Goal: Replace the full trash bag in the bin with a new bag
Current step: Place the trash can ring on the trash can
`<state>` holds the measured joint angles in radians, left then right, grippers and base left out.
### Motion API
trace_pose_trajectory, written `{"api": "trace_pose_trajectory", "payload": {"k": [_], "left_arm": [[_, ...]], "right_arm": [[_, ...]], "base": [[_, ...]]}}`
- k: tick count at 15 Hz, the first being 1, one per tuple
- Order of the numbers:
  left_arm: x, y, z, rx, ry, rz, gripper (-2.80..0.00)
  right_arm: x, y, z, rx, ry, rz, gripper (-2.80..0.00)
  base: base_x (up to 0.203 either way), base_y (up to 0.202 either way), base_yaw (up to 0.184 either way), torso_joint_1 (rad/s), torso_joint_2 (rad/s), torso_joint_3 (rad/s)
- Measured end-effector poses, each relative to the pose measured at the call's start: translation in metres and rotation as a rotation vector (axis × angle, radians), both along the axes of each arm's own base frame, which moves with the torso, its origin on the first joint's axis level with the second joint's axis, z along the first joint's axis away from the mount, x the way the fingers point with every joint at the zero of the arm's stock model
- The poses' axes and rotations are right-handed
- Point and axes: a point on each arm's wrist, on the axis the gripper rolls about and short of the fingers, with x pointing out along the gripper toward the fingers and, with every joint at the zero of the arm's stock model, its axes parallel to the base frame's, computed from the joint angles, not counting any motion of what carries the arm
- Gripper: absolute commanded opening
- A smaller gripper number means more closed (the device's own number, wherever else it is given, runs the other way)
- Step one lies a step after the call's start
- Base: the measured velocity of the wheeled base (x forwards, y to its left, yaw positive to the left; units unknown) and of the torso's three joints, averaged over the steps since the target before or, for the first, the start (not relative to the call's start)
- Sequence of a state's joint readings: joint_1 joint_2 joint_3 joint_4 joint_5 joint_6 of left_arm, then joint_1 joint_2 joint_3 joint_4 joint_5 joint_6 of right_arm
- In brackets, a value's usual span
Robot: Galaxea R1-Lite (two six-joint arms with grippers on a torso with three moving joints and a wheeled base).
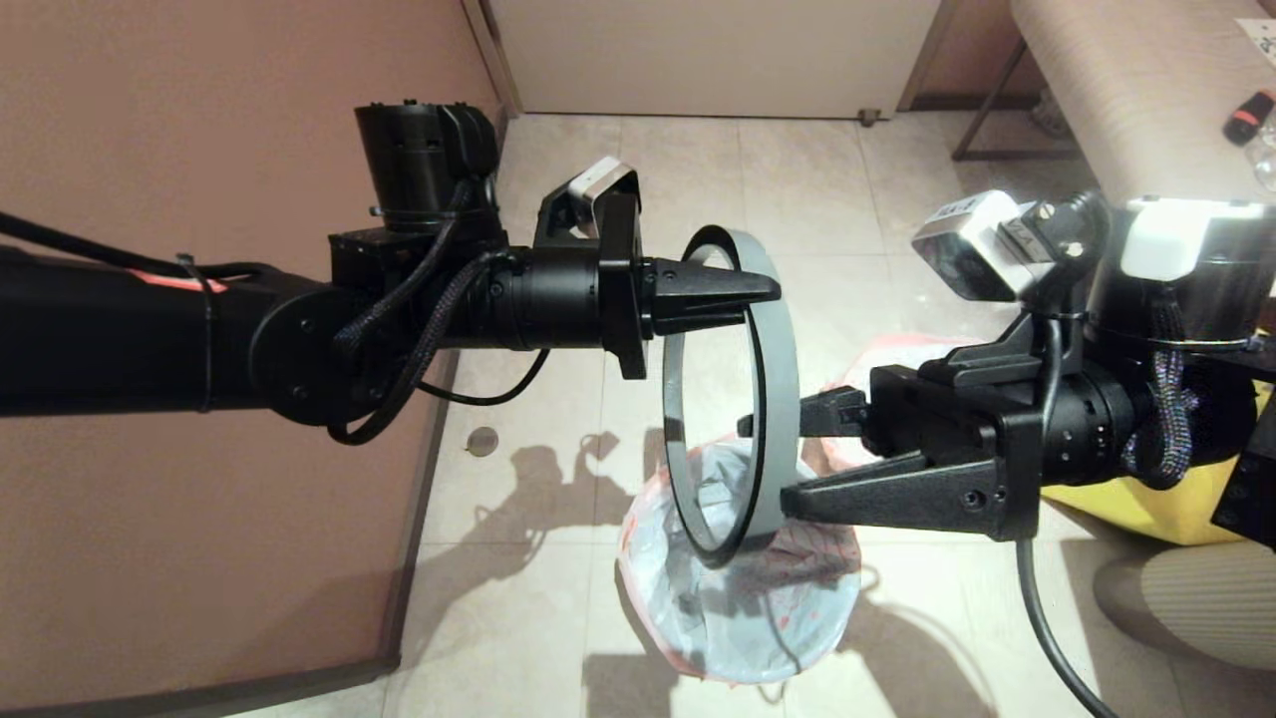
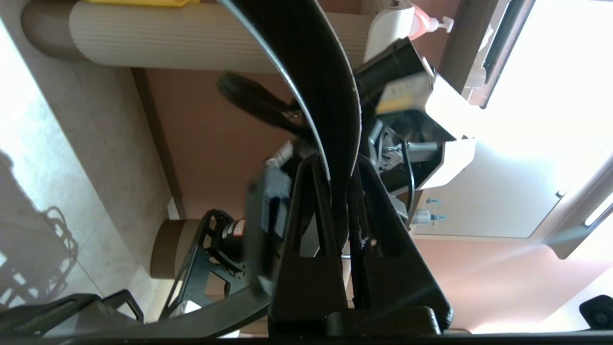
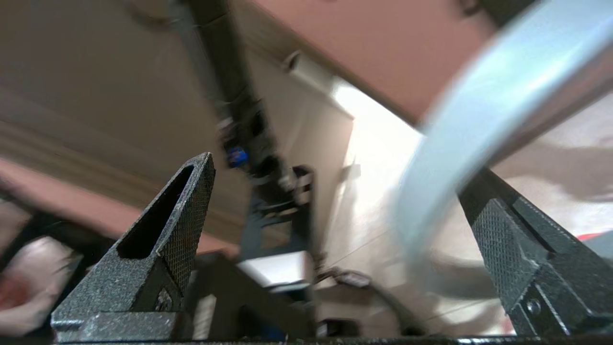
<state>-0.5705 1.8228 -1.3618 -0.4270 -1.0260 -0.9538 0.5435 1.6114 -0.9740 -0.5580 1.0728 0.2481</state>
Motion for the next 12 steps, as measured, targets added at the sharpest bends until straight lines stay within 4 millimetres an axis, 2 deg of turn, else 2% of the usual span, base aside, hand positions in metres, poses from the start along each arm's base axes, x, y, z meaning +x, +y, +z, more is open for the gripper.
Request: {"api": "trace_pose_trajectory", "payload": {"k": [4,10,11,12], "left_arm": [[0.000,0.001,-0.001,0.001,0.001,0.005,-2.80],[0.004,0.002,-0.004,0.006,0.010,0.014,-2.80],[0.005,0.002,-0.005,0.006,0.010,0.014,-2.80],[0.005,0.001,-0.005,0.007,0.012,0.015,-2.80]], "right_arm": [[0.012,0.003,-0.009,0.004,-0.014,-0.080,0.00],[0.005,0.021,-0.011,0.002,-0.008,-0.017,0.00],[0.004,0.023,-0.012,0.001,-0.007,-0.010,-2.80],[0.004,0.024,-0.012,0.001,-0.003,-0.006,-2.80]], "base": [[0.000,0.000,0.000,0.000,0.00,0.000],[0.000,0.000,0.000,0.000,0.00,0.000],[0.000,0.000,0.000,0.000,0.00,0.000],[0.000,0.000,0.000,0.000,0.00,0.000]]}}
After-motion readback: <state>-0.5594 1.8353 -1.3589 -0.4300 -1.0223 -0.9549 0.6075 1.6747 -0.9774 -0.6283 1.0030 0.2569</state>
